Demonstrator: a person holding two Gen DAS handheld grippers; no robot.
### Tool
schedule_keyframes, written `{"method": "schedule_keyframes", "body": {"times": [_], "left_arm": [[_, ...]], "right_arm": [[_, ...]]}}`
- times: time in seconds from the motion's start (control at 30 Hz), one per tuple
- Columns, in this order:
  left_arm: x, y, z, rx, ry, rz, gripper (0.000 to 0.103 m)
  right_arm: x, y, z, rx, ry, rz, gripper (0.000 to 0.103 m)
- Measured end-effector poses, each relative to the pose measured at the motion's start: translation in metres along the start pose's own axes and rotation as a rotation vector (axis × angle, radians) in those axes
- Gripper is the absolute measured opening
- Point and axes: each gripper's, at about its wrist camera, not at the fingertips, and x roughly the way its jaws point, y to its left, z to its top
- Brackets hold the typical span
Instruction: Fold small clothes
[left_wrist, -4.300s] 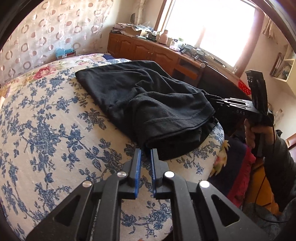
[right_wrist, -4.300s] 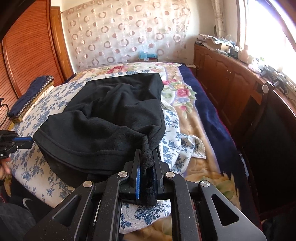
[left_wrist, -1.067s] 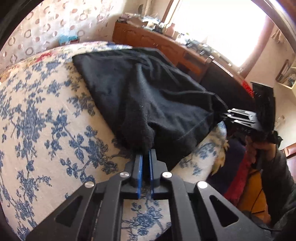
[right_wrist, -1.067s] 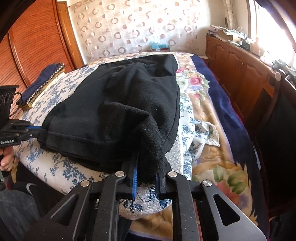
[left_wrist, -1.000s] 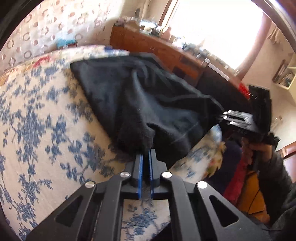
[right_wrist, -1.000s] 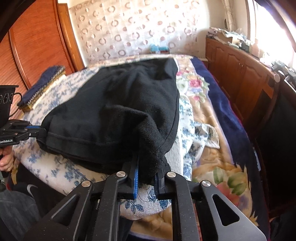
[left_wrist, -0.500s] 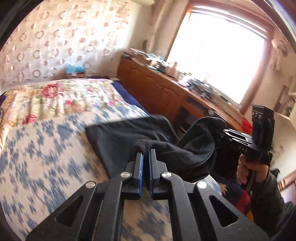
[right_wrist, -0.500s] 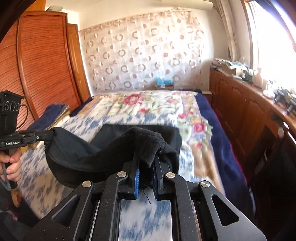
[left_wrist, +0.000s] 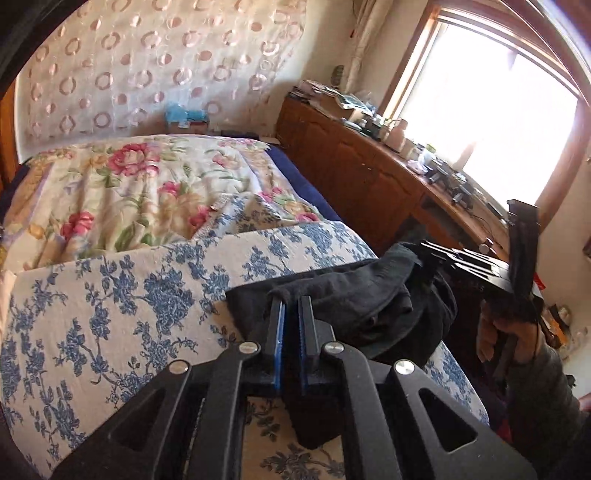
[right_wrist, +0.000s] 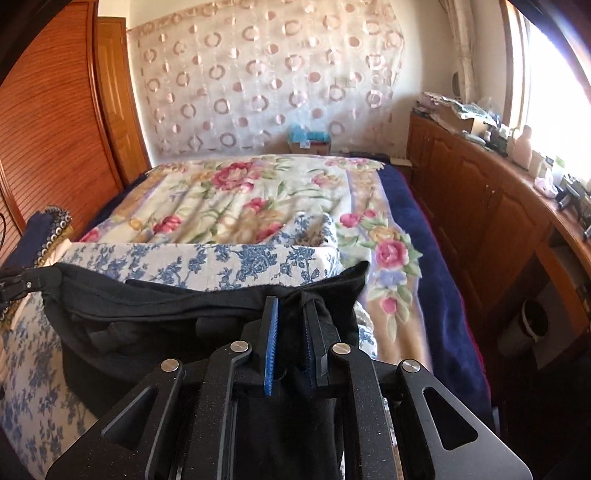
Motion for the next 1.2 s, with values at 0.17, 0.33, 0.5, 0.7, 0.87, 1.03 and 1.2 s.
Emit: {"method": "schedule_keyframes", "body": {"times": [0.17,0.33,0.5,0.7,0.87,1.03,1.2], "left_arm": [[-0.018,0.004,-0.002,0.064,-0.019,0.031,0.009],[-0.031,0.007,-0.009,0.101,0.016,0.001,0.013],[-0.012,0.006,-0.033,0.109,0.118,-0.038,0.013],[0.019,-0.009,-0.044,0.128,0.186,-0.041,0.013],[0.038,-0.011,-0.025,0.103,0.116,-0.007,0.013],[0.048,0.003,-0.001,0.038,0.043,0.097,0.014],[0.052,0.017,-0.006,0.015,0.11,0.077,0.014]], "right_arm": [[-0.012,-0.014,0.0,0.041,-0.035,-0.016,0.031],[-0.027,-0.009,-0.012,-0.011,-0.033,0.06,0.04],[-0.016,0.004,-0.023,-0.141,0.039,0.005,0.046],[-0.004,-0.002,-0.033,-0.166,0.08,0.028,0.046],[0.025,-0.009,-0.01,-0.13,0.082,0.016,0.046],[0.046,-0.036,0.017,-0.035,0.069,-0.112,0.046],[0.029,-0.044,0.012,-0.02,0.055,-0.073,0.046]]}}
